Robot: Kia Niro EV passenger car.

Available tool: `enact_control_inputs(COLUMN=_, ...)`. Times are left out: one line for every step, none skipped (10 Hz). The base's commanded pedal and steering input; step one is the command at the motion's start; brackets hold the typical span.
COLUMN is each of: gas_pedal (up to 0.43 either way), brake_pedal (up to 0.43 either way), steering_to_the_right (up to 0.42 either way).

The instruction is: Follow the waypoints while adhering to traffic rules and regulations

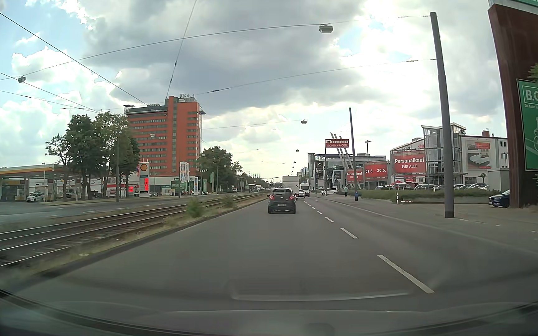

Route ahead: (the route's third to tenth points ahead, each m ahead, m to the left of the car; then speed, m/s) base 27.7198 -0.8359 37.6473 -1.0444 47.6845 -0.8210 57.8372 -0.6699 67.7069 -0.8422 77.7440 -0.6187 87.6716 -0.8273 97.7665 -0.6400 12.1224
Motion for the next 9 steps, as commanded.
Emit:
enact_control_inputs(gas_pedal=0.0, brake_pedal=0.03, steering_to_the_right=0.002)
enact_control_inputs(gas_pedal=0.0, brake_pedal=0.03, steering_to_the_right=0.003)
enact_control_inputs(gas_pedal=0.0, brake_pedal=0.03, steering_to_the_right=0.003)
enact_control_inputs(gas_pedal=0.0, brake_pedal=0.03, steering_to_the_right=0.003)
enact_control_inputs(gas_pedal=0.0, brake_pedal=0.03, steering_to_the_right=0.003)
enact_control_inputs(gas_pedal=0.0, brake_pedal=0.03, steering_to_the_right=0.003)
enact_control_inputs(gas_pedal=0.0, brake_pedal=0.03, steering_to_the_right=0.003)
enact_control_inputs(gas_pedal=0.0, brake_pedal=0.03, steering_to_the_right=0.002)
enact_control_inputs(gas_pedal=0.0, brake_pedal=0.03, steering_to_the_right=0.002)
